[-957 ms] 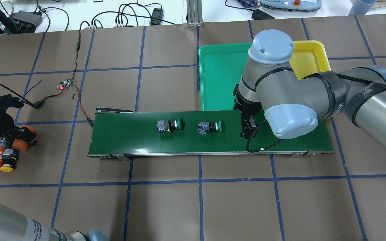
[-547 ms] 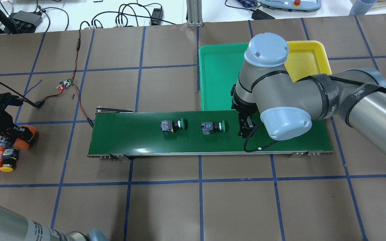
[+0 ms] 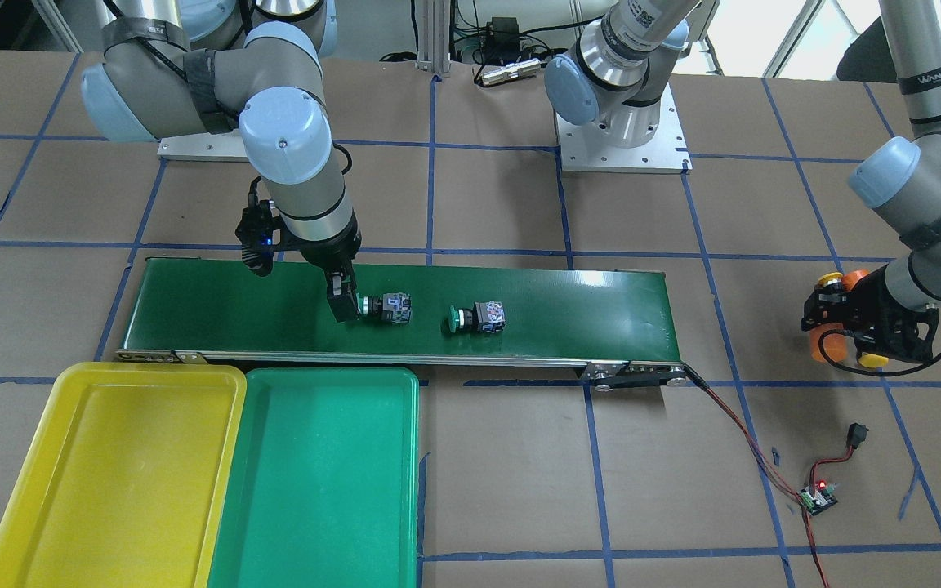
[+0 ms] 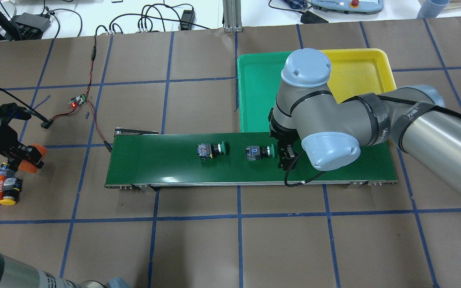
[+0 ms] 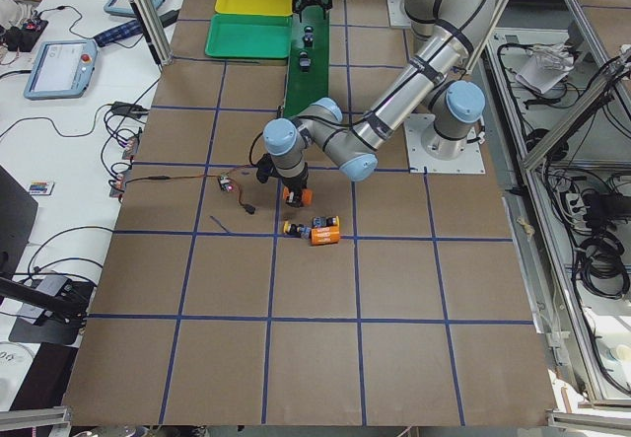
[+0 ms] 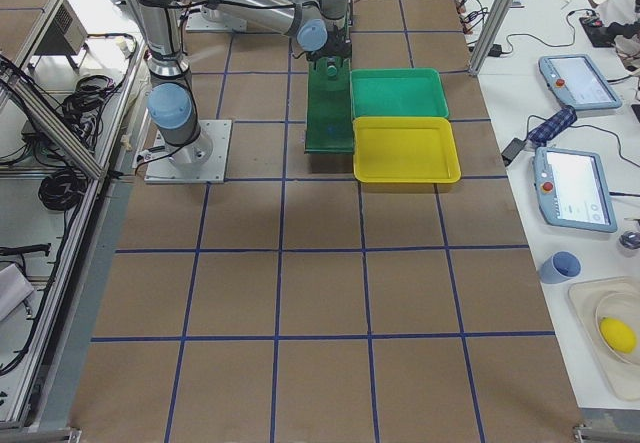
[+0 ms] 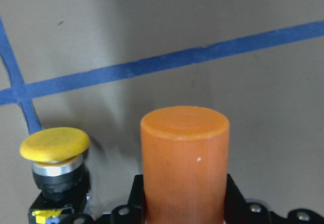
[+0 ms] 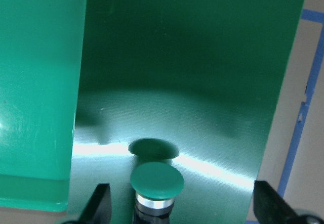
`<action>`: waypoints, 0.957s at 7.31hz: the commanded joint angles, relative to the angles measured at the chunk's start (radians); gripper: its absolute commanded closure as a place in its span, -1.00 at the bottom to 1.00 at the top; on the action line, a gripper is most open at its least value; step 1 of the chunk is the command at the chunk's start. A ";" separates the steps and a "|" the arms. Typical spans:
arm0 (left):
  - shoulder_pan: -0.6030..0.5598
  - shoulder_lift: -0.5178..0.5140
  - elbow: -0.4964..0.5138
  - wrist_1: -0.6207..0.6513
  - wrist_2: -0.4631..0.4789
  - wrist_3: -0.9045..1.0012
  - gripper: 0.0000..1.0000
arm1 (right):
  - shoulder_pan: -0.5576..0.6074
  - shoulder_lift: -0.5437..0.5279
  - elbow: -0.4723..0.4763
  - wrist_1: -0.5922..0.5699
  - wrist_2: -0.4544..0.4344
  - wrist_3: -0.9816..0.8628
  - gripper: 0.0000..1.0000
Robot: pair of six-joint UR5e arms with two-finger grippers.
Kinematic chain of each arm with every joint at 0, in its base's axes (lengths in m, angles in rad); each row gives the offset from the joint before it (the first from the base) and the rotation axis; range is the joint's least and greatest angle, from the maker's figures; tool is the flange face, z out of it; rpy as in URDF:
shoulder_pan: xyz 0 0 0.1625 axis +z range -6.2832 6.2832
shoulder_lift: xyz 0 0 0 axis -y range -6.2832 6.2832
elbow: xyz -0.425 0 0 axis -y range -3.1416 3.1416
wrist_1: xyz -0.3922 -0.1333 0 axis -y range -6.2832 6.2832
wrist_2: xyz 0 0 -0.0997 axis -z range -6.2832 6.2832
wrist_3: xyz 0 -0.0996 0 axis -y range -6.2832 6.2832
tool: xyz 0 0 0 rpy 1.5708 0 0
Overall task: Sort buttons by color to trays
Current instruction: 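Grasp green button with right gripper while left grasps orange cylinder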
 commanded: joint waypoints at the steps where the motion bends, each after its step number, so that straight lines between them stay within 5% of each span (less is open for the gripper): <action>1: -0.006 0.003 0.000 -0.004 0.000 0.001 1.00 | 0.005 0.020 0.000 -0.032 0.003 0.003 -1.00; 5: -0.040 0.074 0.002 -0.111 -0.013 0.007 1.00 | 0.034 0.058 -0.003 -0.036 0.001 0.022 -1.00; 7: -0.223 0.157 -0.003 -0.138 -0.011 0.017 1.00 | 0.034 0.063 -0.001 -0.035 -0.008 0.016 -1.00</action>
